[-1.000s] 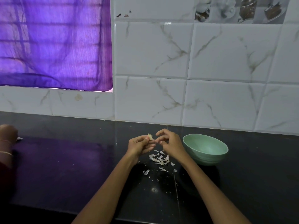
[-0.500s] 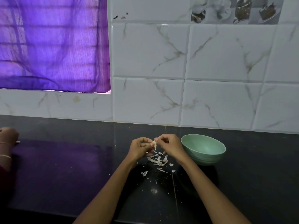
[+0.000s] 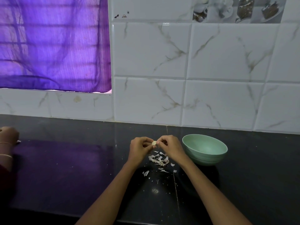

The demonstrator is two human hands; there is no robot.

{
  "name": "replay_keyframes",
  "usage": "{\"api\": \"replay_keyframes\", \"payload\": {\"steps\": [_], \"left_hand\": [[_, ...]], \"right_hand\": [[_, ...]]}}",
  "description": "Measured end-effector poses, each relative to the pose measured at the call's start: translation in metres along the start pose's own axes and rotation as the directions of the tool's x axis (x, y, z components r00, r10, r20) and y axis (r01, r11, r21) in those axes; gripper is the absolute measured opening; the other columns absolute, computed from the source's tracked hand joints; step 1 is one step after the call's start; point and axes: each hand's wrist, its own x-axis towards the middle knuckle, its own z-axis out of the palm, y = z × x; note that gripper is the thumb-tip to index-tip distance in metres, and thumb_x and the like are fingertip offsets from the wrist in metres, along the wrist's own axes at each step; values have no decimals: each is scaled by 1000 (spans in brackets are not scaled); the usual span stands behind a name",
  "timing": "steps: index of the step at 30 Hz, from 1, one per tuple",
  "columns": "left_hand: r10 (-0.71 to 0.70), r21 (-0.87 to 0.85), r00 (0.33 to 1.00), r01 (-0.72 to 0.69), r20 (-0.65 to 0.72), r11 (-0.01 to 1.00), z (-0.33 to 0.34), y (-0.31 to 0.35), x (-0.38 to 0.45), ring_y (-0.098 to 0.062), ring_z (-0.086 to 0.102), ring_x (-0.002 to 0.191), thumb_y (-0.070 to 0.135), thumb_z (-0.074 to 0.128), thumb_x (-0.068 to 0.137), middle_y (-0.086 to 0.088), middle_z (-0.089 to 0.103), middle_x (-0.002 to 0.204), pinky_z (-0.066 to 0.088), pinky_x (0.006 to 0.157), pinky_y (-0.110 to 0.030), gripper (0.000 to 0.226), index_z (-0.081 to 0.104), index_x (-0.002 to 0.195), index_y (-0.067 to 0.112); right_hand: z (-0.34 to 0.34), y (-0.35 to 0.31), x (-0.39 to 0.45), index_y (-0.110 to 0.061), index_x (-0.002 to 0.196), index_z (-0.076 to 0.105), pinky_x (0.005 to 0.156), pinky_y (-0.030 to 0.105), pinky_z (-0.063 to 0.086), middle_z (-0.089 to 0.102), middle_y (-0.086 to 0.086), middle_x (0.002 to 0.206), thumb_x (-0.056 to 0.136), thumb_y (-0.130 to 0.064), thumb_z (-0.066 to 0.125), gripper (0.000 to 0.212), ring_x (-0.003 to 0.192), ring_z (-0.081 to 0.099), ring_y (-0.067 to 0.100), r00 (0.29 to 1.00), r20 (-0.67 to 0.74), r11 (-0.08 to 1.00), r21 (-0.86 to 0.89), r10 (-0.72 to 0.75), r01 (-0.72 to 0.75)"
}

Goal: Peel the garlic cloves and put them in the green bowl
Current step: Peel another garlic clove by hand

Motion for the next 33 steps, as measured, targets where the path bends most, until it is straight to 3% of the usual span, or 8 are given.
{"api": "replay_keyframes", "payload": {"steps": [9,14,19,22,25,30,33], "left_hand": [[71,51,997,-72,33,996,3,-3,0,-2,65,55,-1,71,77,3,67,64,55,58,-17,13,72,89,4],[114,97,992,-118,55,988,5,-5,0,-5,66,56,-5,61,82,-1,68,64,56,60,-20,15,72,86,5],[212,218,972,-229,97,949,7,-8,-2,-3,46,50,-9,49,79,4,53,53,45,55,-26,28,68,75,11],[193,180,978,-204,79,962,10,-5,-4,0,44,49,-9,48,82,7,53,54,45,54,-25,28,70,76,9],[124,85,992,-126,29,988,11,-2,-3,4,49,44,-8,50,87,11,56,55,46,51,-12,24,72,87,1],[45,4,999,-45,-20,999,11,-1,-3,2,57,47,-4,52,90,-1,65,63,55,56,-19,21,72,88,1],[2,-5,999,-2,-52,1000,10,-1,-4,1,58,46,-4,54,88,5,65,60,55,57,-19,20,73,87,2]], "right_hand": [[0,-4,-1,-10,72,69,59,37,49,66,8,65,79,-15,56,16,54,56,18,999,-35,997,-73,-10,8],[1,-5,-2,-7,73,68,56,26,37,59,2,62,79,-16,56,16,60,53,16,999,-54,997,-73,10,-14],[4,-8,-4,-5,66,66,53,25,34,54,0,55,75,-17,62,16,56,48,14,995,-94,999,-22,27,-30],[5,-9,-5,-5,64,67,50,21,34,55,0,53,73,-19,67,16,52,46,10,984,-152,994,66,96,-87],[4,-9,-5,-8,61,68,51,22,35,55,2,54,72,-19,68,15,51,45,10,975,-154,973,192,158,-127],[3,-9,-5,-10,59,68,53,27,38,55,3,52,72,-18,68,15,48,45,13,973,-99,939,296,210,-173],[6,-8,-5,-7,63,70,54,27,39,57,3,55,73,-20,68,17,52,47,14,976,-68,939,291,209,-181]]}}
